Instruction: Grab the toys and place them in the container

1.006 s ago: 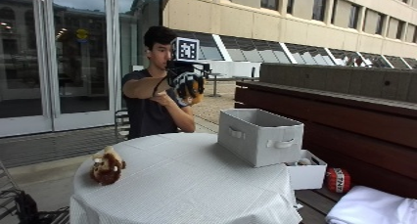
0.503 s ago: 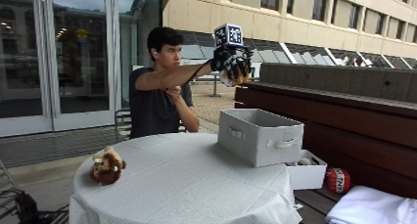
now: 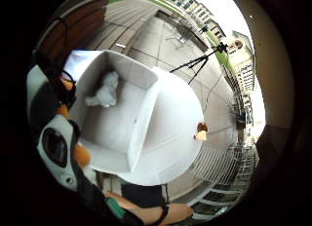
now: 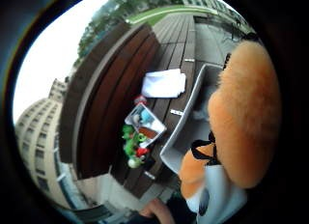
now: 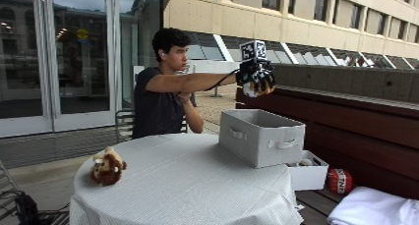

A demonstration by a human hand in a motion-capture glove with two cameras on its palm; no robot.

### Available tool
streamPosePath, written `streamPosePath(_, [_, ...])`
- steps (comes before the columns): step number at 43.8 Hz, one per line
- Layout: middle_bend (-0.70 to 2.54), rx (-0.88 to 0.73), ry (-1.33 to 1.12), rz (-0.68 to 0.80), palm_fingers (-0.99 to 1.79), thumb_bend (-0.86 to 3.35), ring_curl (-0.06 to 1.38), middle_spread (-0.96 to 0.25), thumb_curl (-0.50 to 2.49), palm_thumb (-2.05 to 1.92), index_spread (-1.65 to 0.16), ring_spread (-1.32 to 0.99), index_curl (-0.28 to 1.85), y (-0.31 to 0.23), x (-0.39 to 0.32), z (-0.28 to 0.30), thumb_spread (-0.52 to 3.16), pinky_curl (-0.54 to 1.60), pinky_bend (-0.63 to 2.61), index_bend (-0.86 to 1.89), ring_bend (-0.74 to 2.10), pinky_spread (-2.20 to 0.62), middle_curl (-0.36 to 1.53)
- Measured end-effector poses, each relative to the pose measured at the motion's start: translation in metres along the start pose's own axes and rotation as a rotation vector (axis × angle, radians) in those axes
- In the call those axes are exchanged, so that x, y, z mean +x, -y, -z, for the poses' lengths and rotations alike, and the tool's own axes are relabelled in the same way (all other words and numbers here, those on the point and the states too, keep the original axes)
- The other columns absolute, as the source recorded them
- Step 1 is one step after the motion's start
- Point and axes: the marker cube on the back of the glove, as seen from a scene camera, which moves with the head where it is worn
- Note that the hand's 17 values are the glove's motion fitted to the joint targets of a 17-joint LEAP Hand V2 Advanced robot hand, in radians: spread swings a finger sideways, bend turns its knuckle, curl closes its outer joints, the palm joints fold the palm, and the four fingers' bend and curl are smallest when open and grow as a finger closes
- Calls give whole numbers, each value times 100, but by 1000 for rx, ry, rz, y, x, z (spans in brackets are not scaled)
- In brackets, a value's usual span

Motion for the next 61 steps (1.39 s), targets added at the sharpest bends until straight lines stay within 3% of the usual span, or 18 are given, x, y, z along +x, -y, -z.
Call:
streamPosePath(4, [47, -34, 29, 17, 105, 20, 51, -48, 96, 68, -39, -46, 61, -3, -6, -7, 59, 39, 97, 24, 99, -48, 62])
streamPosePath(8, [44, -73, 15, -63, 101, 17, 51, -48, 96, 66, -40, -46, 63, -19, -30, -13, 61, 39, 96, 19, 97, -47, 63])
streamPosePath(9, [38, -82, 21, -74, 87, 12, 50, -46, 94, 59, -40, -46, 61, -21, -30, -14, 66, 40, 100, 10, 96, -47, 61])
streamPosePath(10, [21, -87, 27, -80, 56, -1, 50, -38, 84, 36, -38, -42, 56, -22, -28, -14, 80, 45, 114, -5, 96, -44, 57])
streamPosePath(12, [18, -85, 25, -90, 47, -5, 54, -33, 79, 29, -36, -40, 57, -23, -21, -13, 88, 48, 123, -2, 100, -42, 58])
streamPosePath(13, [20, -79, 15, -93, 24, -16, 52, -29, 74, 10, -35, -36, 51, -24, -18, -12, 88, 49, 129, -14, 93, -39, 58])
streamPosePath(16, [17, -61, -21, -100, 10, -13, 51, -21, 67, -2, -34, -31, 45, -27, -10, -8, 92, 51, 139, -7, 93, -33, 55])
streamPosePath(21, [21, -41, -81, -108, 6, -10, 46, -13, 58, -9, -33, -26, 34, -33, 20, -2, 96, 48, 144, -1, 93, -26, 53])
streamPosePath(30, [26, -35, -177, -171, -8, -9, 40, -9, 46, -11, -34, -16, 30, -65, 72, 15, 98, 44, 138, 13, 79, -13, 53])
streamPosePath(61, [19, -42, -201, -571, -10, -8, 29, -6, 26, -10, -34, -14, 27, -193, 397, 22, 96, 34, 117, 13, 44, -1, 46])
